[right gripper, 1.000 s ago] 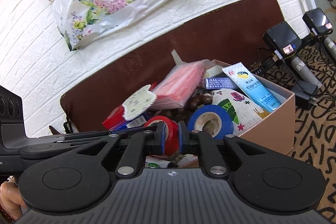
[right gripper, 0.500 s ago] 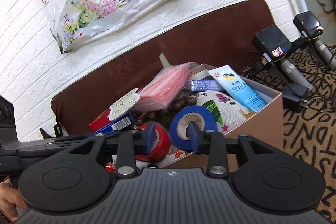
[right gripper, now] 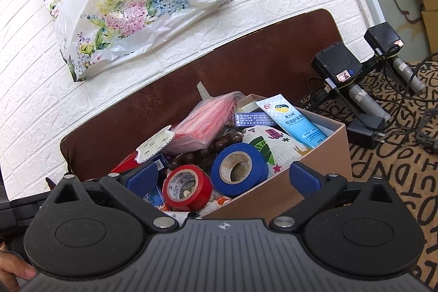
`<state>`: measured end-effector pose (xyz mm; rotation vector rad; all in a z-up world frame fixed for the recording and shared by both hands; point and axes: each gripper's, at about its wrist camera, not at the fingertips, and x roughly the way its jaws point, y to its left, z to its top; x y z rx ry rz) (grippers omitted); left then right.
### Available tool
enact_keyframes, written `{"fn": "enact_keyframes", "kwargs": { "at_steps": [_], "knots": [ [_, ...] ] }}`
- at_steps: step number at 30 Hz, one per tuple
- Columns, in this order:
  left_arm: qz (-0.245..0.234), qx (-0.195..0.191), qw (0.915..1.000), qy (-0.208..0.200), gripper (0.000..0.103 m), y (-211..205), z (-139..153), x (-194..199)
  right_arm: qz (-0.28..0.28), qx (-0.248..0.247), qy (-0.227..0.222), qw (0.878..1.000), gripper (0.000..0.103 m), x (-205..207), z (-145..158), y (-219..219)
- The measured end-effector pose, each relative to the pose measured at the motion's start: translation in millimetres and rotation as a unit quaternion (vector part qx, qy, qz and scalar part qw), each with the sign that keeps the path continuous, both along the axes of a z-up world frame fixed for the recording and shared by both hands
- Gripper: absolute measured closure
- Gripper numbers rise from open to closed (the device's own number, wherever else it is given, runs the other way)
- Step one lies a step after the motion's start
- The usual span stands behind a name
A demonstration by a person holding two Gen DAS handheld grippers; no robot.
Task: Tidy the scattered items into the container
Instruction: 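Open the left gripper to release the red tape roll, then move the left gripper back toward the clear plastic tube case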
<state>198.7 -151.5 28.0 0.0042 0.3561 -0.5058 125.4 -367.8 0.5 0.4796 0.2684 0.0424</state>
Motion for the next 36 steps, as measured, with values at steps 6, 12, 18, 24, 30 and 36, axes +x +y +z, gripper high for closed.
{"fn": "enact_keyframes", "kwargs": {
  "at_steps": [6, 12, 18, 24, 30, 36],
  "knots": [
    [0.011, -0.016, 0.9997, 0.015, 0.0, 19.6, 0.8, -17.2, 0.011, -0.001, 0.006, 1.0, 0.001, -6.4, 2.5, 8.6],
    [0.038, -0.041, 0.9974, 0.045, 0.0, 49.8, -5.4, -41.4, 0.03, -0.011, 0.003, 0.999, 0.001, -18.6, 8.1, 25.4],
    [0.073, -0.072, 0.9902, 0.095, 0.0, 93.8, -20.3, -66.0, 0.054, -0.014, 0.004, 0.998, 0.001, -32.5, 12.3, 48.9],
    [0.131, -0.09, 0.9782, 0.133, 0.0, 151.7, -42.4, -88.4, 0.089, -0.03, 0.01, 0.996, 0.001, -49.1, 11.6, 80.6],
    [0.196, -0.115, 0.9596, 0.167, 0.0, 211.3, -60.4, -94.4, 0.123, -0.04, 0.042, 0.991, 0.001, -54.1, -2.3, 119.4],
    [0.228, -0.136, 0.9457, 0.188, 0.0, 249.6, -75.6, -90.5, 0.173, -0.082, 0.076, 0.979, 0.001, -47.5, -18.1, 172.0]
  ]
}}
